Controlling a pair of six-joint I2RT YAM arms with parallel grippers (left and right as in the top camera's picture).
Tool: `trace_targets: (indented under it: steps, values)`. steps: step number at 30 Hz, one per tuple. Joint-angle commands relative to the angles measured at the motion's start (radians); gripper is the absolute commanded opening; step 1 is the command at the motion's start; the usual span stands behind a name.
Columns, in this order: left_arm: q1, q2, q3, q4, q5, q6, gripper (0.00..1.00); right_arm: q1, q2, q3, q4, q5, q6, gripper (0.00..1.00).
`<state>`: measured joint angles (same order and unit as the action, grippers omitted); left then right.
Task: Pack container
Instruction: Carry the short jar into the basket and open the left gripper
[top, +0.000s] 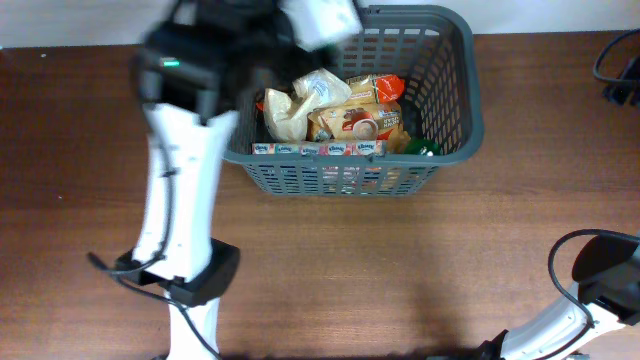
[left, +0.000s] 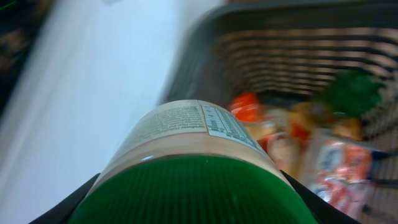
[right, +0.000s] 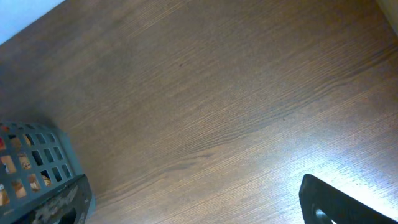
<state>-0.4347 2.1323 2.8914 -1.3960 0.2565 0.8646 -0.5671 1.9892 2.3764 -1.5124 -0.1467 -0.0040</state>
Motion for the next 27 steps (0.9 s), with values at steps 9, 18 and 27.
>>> trace_targets:
  steps: [9, 18, 27]
  values:
    - [-0.178, 0.188, -0.224, 0.076, -0.010, 0.249, 0.31, -0.003, -0.002, -0.005, 0.001, 0.002, 0.002, 0.99]
    - [-0.139, 0.195, -0.136, 0.181, -0.066, -0.185, 0.99, -0.003, -0.002, -0.005, 0.001, 0.002, 0.002, 0.99]
    - [0.077, 0.058, 0.086, 0.058, -0.067, -0.595, 0.99, -0.003, -0.002, -0.005, 0.001, 0.002, 0.002, 0.99]
